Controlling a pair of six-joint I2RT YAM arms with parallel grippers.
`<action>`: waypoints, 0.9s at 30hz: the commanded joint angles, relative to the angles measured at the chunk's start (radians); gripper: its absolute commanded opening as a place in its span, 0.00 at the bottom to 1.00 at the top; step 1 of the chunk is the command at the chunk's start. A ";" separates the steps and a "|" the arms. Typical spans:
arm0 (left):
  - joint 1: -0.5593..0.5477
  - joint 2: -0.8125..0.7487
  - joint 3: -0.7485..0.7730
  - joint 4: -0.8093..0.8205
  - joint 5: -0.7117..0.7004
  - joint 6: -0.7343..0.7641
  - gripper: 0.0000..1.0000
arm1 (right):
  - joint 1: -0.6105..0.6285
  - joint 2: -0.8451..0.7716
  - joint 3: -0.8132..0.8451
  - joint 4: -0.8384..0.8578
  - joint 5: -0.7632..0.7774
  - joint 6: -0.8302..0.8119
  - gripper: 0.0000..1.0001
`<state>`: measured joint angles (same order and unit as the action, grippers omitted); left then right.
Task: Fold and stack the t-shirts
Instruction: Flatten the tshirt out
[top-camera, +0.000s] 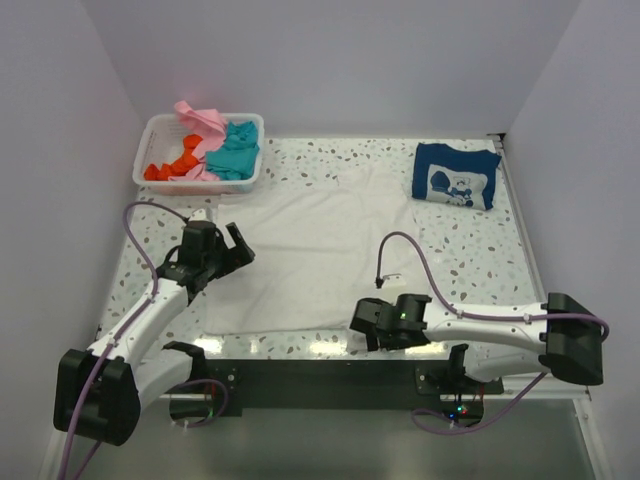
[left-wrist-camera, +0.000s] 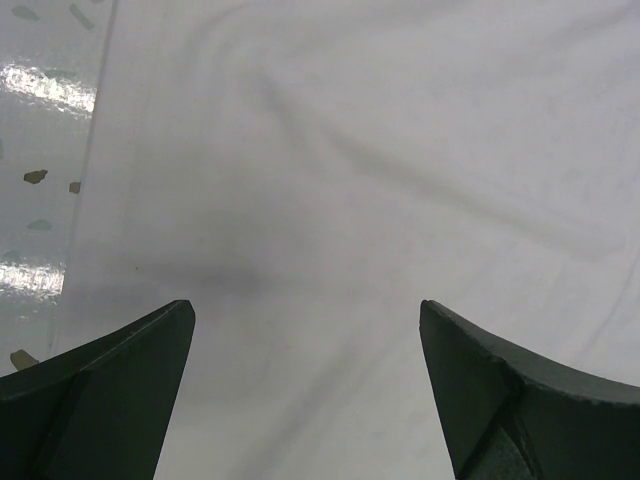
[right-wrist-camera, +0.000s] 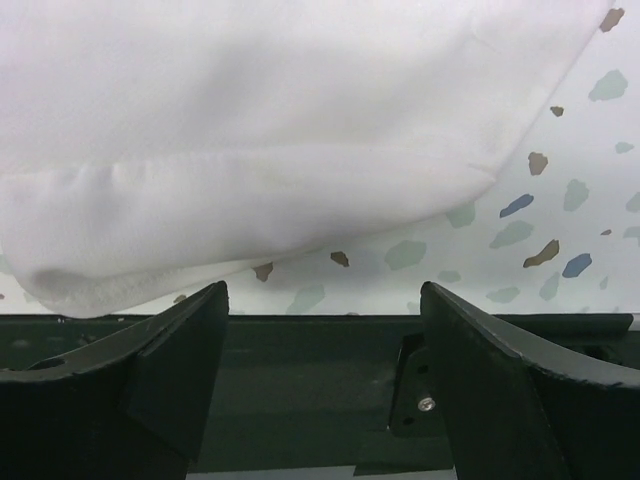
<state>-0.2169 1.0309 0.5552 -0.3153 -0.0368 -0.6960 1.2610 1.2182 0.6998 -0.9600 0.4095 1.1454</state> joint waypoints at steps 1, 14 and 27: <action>0.002 -0.003 0.006 0.019 0.000 -0.003 1.00 | -0.011 -0.005 -0.011 0.013 0.087 0.051 0.80; 0.004 -0.011 0.008 0.012 -0.011 -0.005 1.00 | -0.187 0.049 -0.040 0.188 0.098 -0.113 0.79; 0.004 0.001 0.011 0.008 -0.021 -0.005 1.00 | -0.337 0.203 0.096 0.336 0.134 -0.378 0.80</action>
<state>-0.2169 1.0317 0.5552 -0.3168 -0.0422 -0.6960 0.9665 1.3804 0.7376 -0.6933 0.4881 0.8566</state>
